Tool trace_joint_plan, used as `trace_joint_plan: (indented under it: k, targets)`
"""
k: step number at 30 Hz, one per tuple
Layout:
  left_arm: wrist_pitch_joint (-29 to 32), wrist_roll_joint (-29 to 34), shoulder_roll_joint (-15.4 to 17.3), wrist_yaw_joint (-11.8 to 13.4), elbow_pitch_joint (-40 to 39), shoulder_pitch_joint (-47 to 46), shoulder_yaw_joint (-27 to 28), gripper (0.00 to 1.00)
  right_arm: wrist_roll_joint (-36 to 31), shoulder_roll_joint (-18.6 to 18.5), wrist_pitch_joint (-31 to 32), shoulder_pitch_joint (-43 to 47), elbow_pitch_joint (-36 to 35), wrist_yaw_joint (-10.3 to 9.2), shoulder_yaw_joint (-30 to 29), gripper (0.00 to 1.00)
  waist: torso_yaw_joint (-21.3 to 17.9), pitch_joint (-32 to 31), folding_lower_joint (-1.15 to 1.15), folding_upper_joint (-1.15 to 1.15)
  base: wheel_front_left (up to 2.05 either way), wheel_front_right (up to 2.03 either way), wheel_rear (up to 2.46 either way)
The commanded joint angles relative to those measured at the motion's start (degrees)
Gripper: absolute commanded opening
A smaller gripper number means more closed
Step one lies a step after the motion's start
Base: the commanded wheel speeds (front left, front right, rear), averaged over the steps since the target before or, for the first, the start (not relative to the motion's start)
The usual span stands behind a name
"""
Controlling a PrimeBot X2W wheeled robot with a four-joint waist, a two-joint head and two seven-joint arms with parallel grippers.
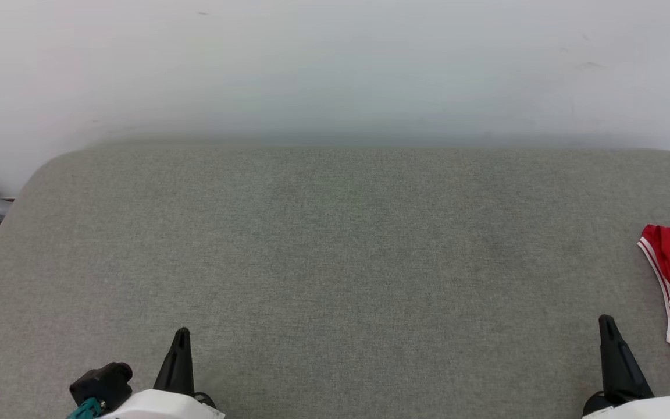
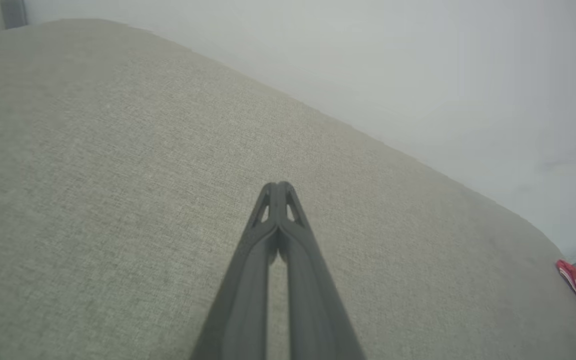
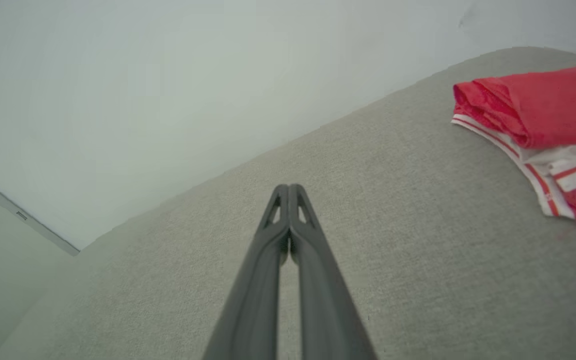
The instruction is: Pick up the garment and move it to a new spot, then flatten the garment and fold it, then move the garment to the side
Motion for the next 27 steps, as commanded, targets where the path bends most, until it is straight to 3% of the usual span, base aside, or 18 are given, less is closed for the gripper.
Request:
trace_joint_plan:
  k: [1,9,27]
  targets:
    - [0.34,-2.08,0.05,-0.29,-0.62,-1.59,0.49,0.0,2.04,-0.04,0.39,-1.9,-0.46,0.0,-0.01,0.0,-0.02,0.01,0.0,0.0,0.0,0.0,0.0]
    - [2.54,-11.05,0.01,-1.29,-0.06,-2.84,1.54,0.0,10.65,0.06,2.57,-3.57,0.8,0.0,0.0,0.0,-0.22,0.08,0.0,0.0,0.0,0.0,0.0]
    - [5.81,-24.27,-0.06,-2.82,0.81,-4.66,3.15,0.0,23.25,0.24,5.81,-6.08,2.65,-0.01,-0.02,0.0,-0.56,0.21,0.0,0.0,0.0,0.0,0.0]
